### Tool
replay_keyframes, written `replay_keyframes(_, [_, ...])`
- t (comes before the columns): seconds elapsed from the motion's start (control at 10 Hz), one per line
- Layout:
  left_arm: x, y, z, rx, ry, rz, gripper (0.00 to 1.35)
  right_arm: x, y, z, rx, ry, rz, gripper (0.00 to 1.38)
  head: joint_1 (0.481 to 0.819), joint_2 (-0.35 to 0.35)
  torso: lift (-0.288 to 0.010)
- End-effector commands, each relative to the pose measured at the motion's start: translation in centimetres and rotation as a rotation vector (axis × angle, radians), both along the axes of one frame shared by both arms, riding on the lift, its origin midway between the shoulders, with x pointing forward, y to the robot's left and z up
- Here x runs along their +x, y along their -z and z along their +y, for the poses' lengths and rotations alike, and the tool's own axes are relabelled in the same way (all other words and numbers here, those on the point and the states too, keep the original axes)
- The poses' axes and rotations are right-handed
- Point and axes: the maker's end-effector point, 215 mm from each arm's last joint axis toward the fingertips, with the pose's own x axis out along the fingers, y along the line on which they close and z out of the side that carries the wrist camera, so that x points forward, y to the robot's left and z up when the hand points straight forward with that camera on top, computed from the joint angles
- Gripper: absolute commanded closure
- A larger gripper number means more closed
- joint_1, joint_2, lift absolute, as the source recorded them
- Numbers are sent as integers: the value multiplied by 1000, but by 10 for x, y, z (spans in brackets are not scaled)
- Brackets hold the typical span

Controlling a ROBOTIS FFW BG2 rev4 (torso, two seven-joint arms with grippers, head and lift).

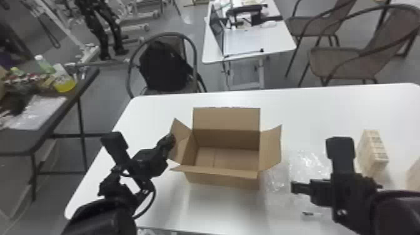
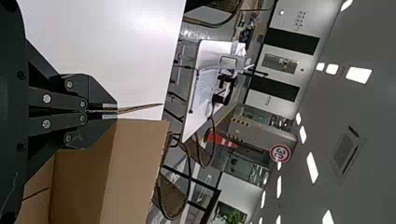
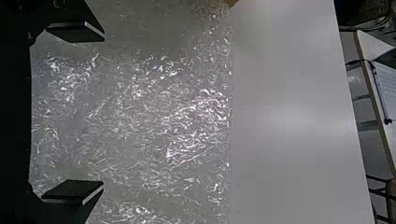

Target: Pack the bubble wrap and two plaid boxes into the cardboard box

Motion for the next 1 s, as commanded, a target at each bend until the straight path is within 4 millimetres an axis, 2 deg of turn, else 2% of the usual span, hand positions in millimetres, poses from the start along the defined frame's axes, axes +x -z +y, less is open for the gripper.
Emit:
replay_keyframes(0.0, [0,0,0,-2,-1,-1,1207,-1,2,0,-1,-4,9,165,695,265,-87])
replay_keyframes(0.4, [0,0,-1,-5,0,-2,1207,1,1,-2,-3,6,-11,117,695,265,-87])
replay_keyframes(0.5, [0,0,-1,-6,0,-4,1207,2,-1,-3,-2,8,-18,228,695,264,-87])
replay_keyframes(0.6, [0,0,-1,-6,0,-4,1207,3,-2,-4,-4,9,-23,667,695,261,-87])
replay_keyframes(0.7, [0,0,-1,-8,0,-4,1207,1,0,-2,4,5,-10,883,695,260,-87])
replay_keyframes(0.9, [1,0,-3,-12,3,-4,1207,1,-3,-3,-17,-17,12,1061,695,261,-87])
